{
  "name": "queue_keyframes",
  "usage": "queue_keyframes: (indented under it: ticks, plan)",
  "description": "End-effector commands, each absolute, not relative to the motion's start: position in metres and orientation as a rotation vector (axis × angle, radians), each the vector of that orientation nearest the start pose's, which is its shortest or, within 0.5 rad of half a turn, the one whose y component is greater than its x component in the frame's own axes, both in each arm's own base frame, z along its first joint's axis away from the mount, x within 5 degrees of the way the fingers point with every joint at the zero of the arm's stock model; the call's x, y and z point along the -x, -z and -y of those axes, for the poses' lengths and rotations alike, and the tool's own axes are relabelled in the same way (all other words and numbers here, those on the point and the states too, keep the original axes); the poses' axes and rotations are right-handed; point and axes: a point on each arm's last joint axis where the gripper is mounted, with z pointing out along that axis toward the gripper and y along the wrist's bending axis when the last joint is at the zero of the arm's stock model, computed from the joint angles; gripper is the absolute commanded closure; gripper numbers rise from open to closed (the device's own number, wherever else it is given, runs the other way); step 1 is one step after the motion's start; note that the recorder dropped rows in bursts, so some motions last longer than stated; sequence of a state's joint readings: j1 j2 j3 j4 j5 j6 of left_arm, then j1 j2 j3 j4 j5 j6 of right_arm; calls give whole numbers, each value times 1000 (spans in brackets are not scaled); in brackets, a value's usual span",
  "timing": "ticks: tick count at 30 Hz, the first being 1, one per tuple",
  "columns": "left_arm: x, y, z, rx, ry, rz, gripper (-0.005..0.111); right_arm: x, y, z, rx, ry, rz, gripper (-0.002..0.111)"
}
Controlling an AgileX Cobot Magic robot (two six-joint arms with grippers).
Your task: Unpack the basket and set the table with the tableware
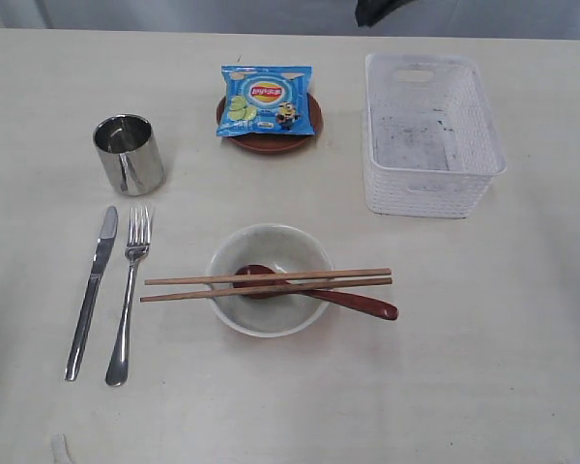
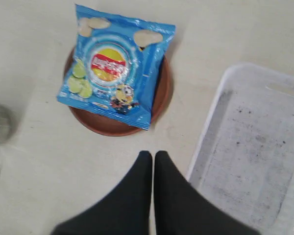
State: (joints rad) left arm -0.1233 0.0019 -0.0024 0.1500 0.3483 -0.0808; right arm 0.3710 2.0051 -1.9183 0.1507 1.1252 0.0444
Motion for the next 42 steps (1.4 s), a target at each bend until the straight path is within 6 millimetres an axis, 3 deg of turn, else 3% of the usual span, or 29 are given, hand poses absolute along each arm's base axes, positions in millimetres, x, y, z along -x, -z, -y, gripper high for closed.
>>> queue_keyframes:
  ticks: [1, 3, 6, 10, 14, 20, 29, 38, 42]
  plan:
    - [-54, -182, 2, -136, 0, -1822, 107, -376, -364, -181, 490, -427, -2508, 109]
    - [-54, -182, 2, -136, 0, -1822, 107, -346, -399, -188, 513, -444, -2348, 109]
    - [-54, -182, 2, -136, 0, -1822, 107, -323, -416, -182, 472, -437, -2211, 109]
    - [-54, -182, 2, -136, 0, -1822, 107, -288, -413, -163, 440, -446, -2109, 109]
    - [-54, -182, 2, -136, 0, -1822, 107, -238, -384, -135, 411, -449, -2101, 109]
    - [-54, -182, 2, -136, 0, -1822, 107, -192, -355, -111, 432, -432, -2197, 109]
    - [-54, -182, 2, -136, 0, -1822, 107, -166, -342, -97, 434, -431, -2203, 109]
    - [-54, -182, 2, -136, 0, -1822, 107, -150, -352, -86, 431, -422, -2125, 109]
    - [-54, -182, 2, -136, 0, -1822, 107, -140, -357, -68, 338, -394, -2075, 109]
